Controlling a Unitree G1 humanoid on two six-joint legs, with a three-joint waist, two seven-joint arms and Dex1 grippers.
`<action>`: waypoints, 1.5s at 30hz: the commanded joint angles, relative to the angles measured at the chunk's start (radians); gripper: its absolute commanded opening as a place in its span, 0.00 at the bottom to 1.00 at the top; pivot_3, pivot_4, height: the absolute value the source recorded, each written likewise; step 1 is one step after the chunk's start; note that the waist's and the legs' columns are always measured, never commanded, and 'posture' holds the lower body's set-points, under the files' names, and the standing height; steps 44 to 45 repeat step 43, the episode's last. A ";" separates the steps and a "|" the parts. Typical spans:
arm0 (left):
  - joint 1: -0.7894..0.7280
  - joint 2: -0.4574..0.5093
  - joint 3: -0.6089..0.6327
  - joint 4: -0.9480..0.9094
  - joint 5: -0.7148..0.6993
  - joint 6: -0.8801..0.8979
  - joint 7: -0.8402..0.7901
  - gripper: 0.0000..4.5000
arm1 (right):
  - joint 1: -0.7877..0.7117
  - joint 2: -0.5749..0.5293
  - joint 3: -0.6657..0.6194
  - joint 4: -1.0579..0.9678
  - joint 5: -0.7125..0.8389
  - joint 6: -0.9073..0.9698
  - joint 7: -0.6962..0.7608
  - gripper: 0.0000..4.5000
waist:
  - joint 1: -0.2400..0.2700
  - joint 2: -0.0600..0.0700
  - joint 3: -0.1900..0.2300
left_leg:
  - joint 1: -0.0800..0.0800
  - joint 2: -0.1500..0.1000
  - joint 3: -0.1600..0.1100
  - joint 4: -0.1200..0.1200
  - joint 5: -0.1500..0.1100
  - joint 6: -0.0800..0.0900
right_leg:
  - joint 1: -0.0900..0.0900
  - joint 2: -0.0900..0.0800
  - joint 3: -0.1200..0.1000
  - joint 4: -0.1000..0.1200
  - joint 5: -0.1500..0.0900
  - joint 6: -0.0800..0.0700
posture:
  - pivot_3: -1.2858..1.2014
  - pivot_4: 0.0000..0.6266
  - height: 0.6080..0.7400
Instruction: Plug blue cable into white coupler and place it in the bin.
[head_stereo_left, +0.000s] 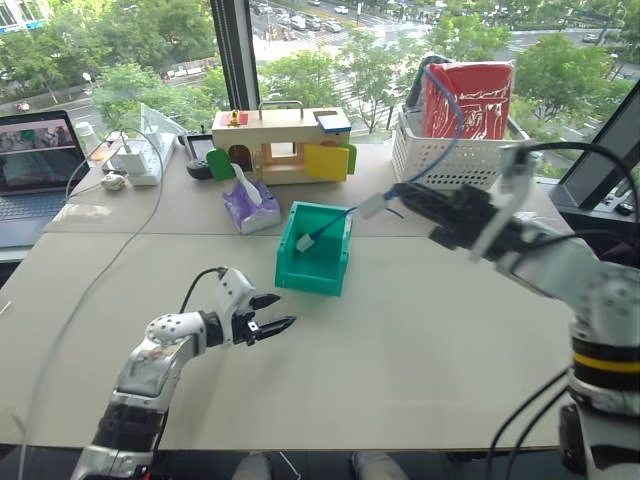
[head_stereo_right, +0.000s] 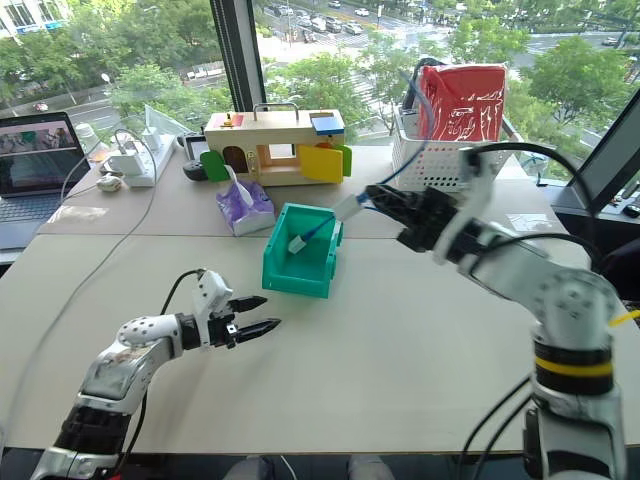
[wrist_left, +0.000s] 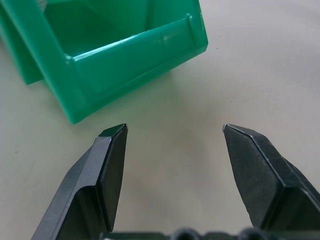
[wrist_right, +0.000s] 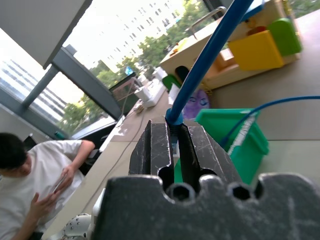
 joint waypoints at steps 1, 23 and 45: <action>0.048 0.003 0.044 -0.106 -0.013 -0.007 0.061 0.73 | -0.109 0.044 0.118 0.170 -0.261 -0.022 0.183 0.00 | 0.011 0.000 0.000 | -0.003 0.000 0.000 0.000 0.000 0.000 | -0.003 -0.001 0.000 0.000 0.000 0.000 | 0.52 0.24 0.95; 0.109 0.080 0.222 -0.259 -0.098 0.045 0.177 0.74 | -0.256 0.148 0.007 0.311 -0.638 0.015 0.681 0.98 | 0.027 0.002 0.001 | -0.011 0.000 -0.002 0.001 0.001 -0.002 | -0.012 -0.001 -0.005 0.005 0.003 -0.003 | 0.52 0.24 0.95; -0.074 0.105 0.161 0.153 0.086 -0.232 0.208 0.74 | 0.563 0.000 -0.182 -0.191 -0.899 -0.385 0.736 0.98 | 0.019 0.002 0.002 | -0.007 0.001 -0.006 0.005 0.004 -0.006 | -0.007 -0.002 -0.015 0.006 0.006 -0.005 | 0.52 0.24 0.95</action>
